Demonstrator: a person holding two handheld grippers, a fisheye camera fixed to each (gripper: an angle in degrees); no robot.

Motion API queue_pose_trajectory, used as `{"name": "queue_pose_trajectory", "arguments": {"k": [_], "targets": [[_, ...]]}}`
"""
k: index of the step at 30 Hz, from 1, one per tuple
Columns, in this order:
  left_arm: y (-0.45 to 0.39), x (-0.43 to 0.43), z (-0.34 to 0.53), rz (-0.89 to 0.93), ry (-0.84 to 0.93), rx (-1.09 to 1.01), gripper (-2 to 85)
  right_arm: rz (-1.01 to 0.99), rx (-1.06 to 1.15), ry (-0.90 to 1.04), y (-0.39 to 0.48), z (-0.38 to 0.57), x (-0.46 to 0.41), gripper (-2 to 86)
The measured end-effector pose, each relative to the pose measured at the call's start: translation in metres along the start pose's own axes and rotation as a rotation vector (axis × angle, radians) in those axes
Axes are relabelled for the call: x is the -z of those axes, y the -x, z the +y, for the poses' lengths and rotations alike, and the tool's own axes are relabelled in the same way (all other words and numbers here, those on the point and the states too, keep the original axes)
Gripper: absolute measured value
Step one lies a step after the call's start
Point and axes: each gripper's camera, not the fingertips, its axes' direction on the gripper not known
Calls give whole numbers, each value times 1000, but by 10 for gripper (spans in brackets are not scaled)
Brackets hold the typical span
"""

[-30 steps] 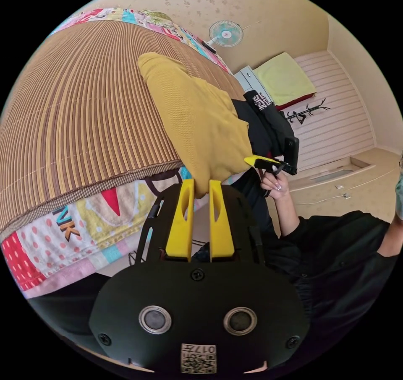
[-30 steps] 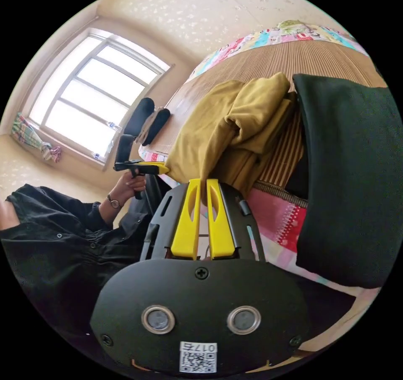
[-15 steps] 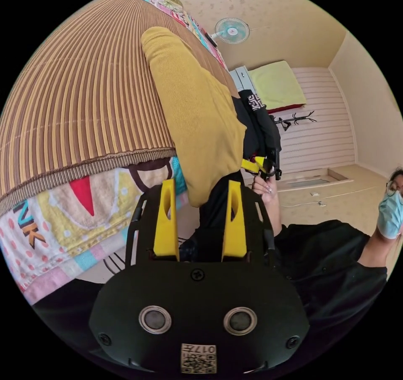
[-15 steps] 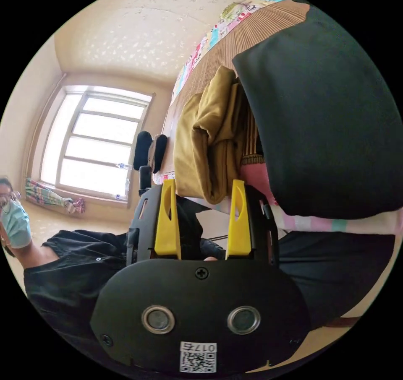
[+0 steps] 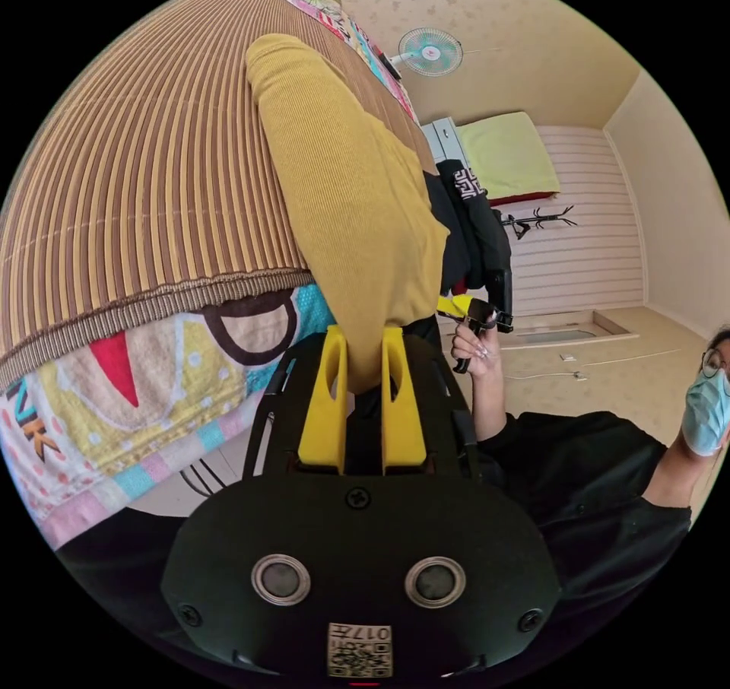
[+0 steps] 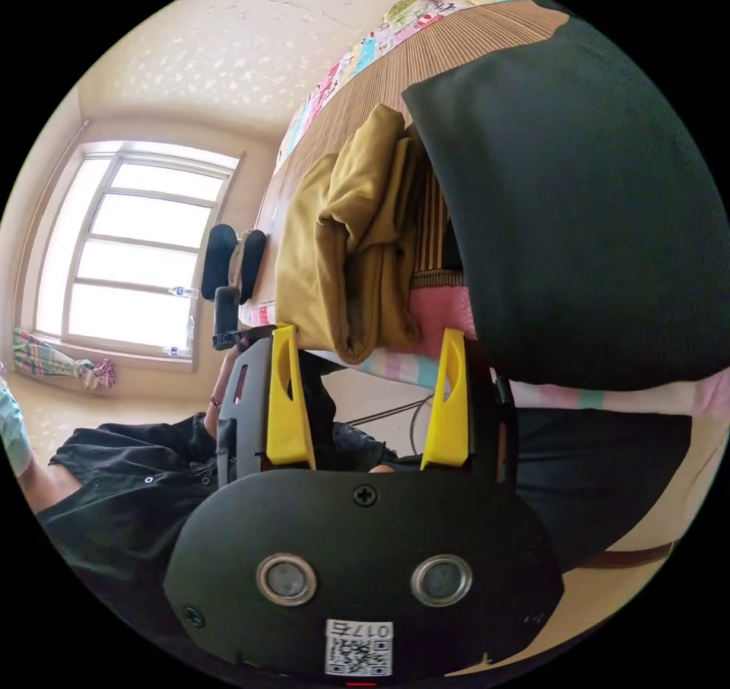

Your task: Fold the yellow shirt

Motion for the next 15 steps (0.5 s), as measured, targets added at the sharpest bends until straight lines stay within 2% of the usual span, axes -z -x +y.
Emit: {"name": "queue_pose_trajectory", "arguments": {"k": [6, 10, 13, 15], "targets": [[5, -2, 5, 69, 12, 23, 138, 65, 24, 34, 8, -11, -23, 237], [-7, -6, 6, 61, 10, -22, 101, -22, 0, 52, 0, -17, -47, 178], [-14, 6, 10, 61, -1, -53, 77, 32, -65, 18, -9, -15, -62, 133], [-15, 19, 14, 70, -21, -51, 72, -33, -44, 24, -10, -13, -67, 111]]}}
